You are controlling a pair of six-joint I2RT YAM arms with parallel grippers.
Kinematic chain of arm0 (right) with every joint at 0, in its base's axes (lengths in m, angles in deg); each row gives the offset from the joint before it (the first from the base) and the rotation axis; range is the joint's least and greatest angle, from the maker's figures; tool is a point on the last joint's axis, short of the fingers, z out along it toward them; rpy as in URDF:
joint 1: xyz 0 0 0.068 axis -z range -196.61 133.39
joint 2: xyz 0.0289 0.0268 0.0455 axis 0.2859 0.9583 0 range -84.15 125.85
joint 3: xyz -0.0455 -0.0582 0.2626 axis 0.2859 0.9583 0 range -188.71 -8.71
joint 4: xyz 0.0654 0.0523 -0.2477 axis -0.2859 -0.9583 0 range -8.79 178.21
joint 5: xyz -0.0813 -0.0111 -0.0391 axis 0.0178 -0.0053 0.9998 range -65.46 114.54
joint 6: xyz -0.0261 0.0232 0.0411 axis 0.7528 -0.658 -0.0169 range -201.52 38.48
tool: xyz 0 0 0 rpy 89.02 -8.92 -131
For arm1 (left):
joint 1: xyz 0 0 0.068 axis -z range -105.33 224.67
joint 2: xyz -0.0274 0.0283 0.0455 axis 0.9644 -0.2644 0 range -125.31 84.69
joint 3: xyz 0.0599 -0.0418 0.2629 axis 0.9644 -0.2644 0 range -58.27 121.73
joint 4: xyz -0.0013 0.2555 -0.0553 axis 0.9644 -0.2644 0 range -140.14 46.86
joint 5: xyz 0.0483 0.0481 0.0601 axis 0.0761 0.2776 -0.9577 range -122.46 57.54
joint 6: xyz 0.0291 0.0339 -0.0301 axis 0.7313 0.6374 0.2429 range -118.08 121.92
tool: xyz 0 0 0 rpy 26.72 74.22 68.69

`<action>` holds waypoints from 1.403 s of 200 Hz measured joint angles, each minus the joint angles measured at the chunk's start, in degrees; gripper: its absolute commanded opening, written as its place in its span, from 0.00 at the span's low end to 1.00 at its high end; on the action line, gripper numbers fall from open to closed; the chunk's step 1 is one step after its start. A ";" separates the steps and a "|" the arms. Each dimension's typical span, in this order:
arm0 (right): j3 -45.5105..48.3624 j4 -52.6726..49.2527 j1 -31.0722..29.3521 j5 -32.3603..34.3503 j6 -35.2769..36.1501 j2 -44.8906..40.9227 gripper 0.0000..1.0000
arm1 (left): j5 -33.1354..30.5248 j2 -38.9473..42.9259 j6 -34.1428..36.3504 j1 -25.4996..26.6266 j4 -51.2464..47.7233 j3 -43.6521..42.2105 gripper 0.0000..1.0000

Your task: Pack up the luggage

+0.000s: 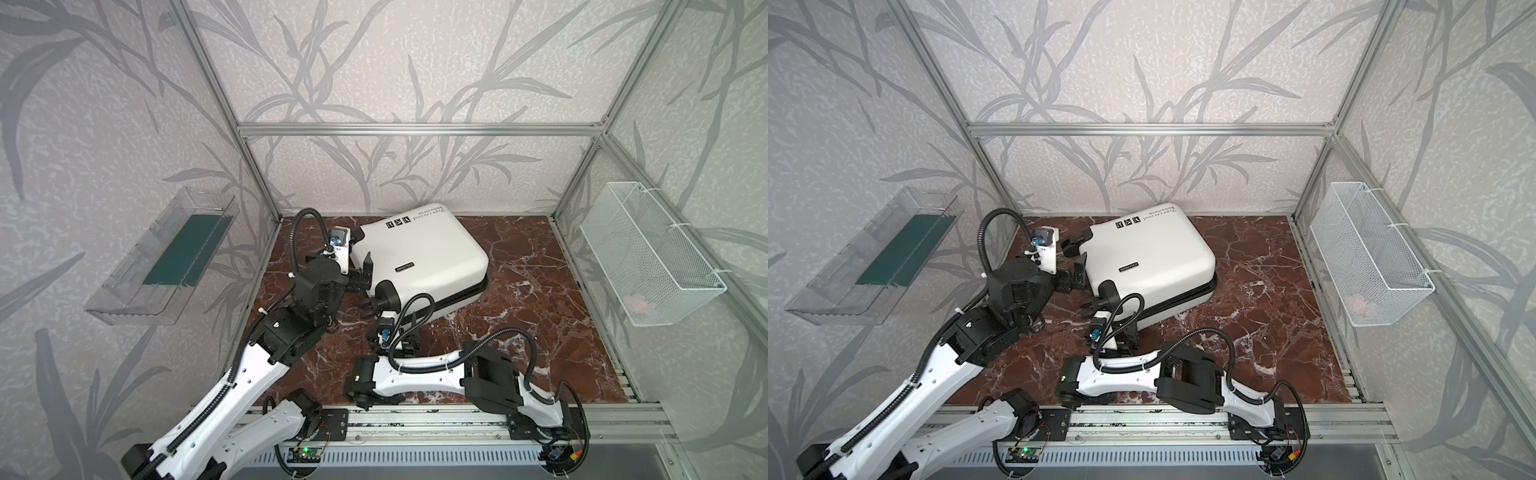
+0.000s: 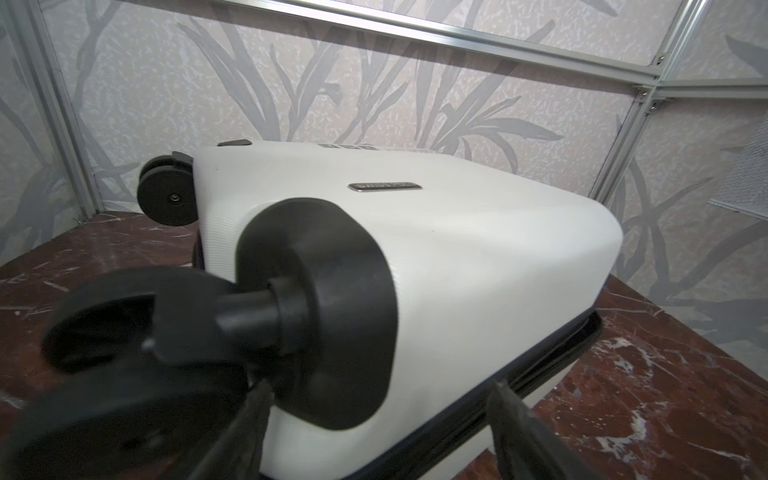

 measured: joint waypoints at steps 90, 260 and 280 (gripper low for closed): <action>-41.35 0.00 -0.39 0.13 22.86 17.35 0.87 | 0.42 0.37 1.66 -7.08 -6.58 7.93 0.99; -27.56 75.30 10.21 -37.11 109.79 4.96 0.99 | 12.11 -10.54 -0.59 -29.00 -12.74 29.46 0.99; -24.26 73.66 12.74 -43.43 108.02 -0.39 0.99 | 13.22 -10.60 -0.79 -29.35 -13.05 29.64 0.99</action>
